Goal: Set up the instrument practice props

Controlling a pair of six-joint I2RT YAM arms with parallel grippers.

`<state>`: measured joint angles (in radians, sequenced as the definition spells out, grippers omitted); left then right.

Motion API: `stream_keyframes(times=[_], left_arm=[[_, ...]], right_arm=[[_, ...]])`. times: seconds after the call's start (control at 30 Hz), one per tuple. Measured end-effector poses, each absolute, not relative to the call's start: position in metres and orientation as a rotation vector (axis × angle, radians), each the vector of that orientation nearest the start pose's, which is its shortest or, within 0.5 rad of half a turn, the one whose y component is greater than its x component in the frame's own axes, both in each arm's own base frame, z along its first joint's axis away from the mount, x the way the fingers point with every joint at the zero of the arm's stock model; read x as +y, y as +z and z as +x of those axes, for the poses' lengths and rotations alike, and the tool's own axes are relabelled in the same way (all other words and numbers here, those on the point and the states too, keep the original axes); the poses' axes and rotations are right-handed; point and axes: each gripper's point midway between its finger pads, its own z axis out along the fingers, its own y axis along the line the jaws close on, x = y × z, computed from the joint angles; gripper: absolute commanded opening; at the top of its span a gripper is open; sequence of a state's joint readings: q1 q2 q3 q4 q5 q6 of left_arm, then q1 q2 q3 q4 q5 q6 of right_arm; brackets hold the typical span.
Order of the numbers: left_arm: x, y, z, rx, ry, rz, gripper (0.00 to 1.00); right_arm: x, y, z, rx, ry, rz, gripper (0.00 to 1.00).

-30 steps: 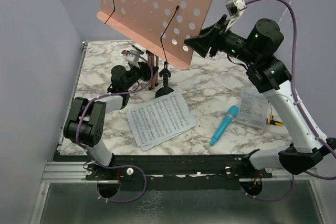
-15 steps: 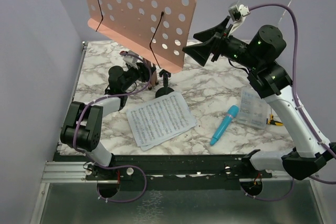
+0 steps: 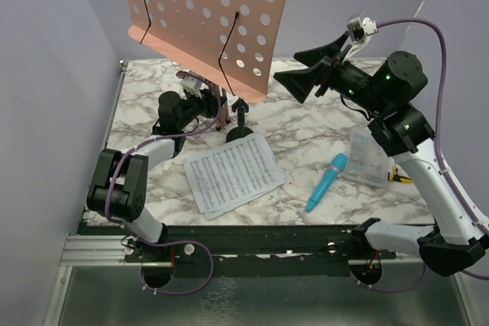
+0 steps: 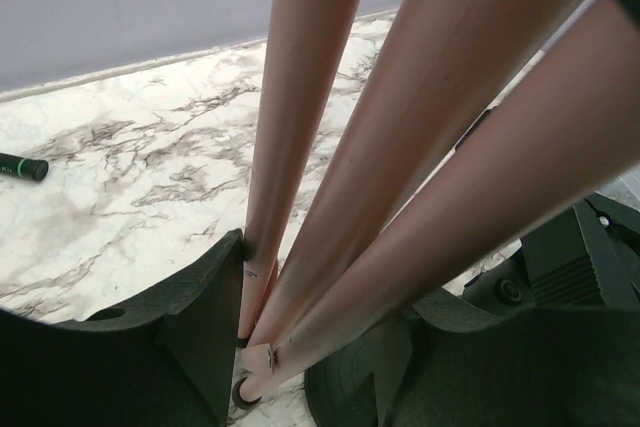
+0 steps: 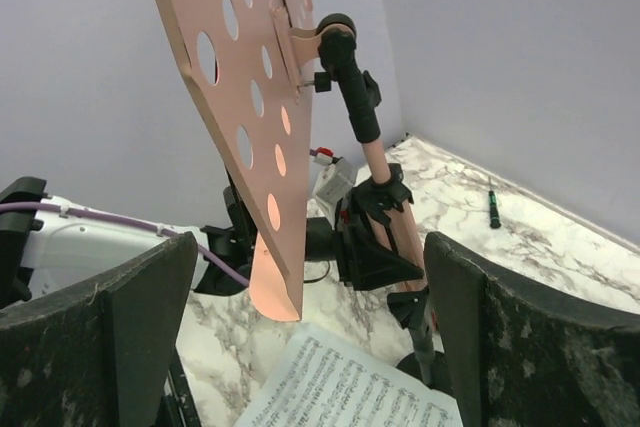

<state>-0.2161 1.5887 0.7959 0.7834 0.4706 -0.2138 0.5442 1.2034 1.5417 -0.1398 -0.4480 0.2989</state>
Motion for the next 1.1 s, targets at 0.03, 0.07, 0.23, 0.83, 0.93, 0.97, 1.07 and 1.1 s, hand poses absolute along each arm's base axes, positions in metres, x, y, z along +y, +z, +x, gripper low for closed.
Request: stream_keyframes(times=[0.03,0.07,0.23,0.83,0.93,0.97,1.07,1.1], left_arm=[[-0.185,0.202,0.436,1.582,-0.703,0.378,0.0],[-0.185,0.202,0.437,1.584,-0.701,0.381,0.0],[-0.185,0.202,0.437,1.588,-0.688,0.394,0.0],[-0.184,0.201,0.433,1.599,-0.665,0.435,0.0],[-0.183,0.201,0.432,1.602,-0.658,0.445,0.0],[-0.183,0.201,0.432,1.603,-0.655,0.448,0.0],[-0.183,0.201,0.43,1.605,-0.653,0.457,0.0],[-0.183,0.201,0.43,1.606,-0.653,0.46,0.0]], right_arm=[[0.261,0.503,0.268,1.358,0.988,-0.546,1.0],[0.256,0.504,0.268,1.356,0.971,-0.524,1.0],[0.235,0.507,0.264,1.343,0.906,-0.433,1.0],[0.224,0.355,0.338,1.77,0.765,-0.064,0.99],[0.233,0.332,0.349,1.838,0.828,-0.045,0.97],[0.237,0.325,0.353,1.86,0.862,-0.042,0.96],[0.254,0.304,0.363,1.921,0.981,-0.04,0.93],[0.261,0.295,0.366,1.946,1.025,-0.039,0.91]])
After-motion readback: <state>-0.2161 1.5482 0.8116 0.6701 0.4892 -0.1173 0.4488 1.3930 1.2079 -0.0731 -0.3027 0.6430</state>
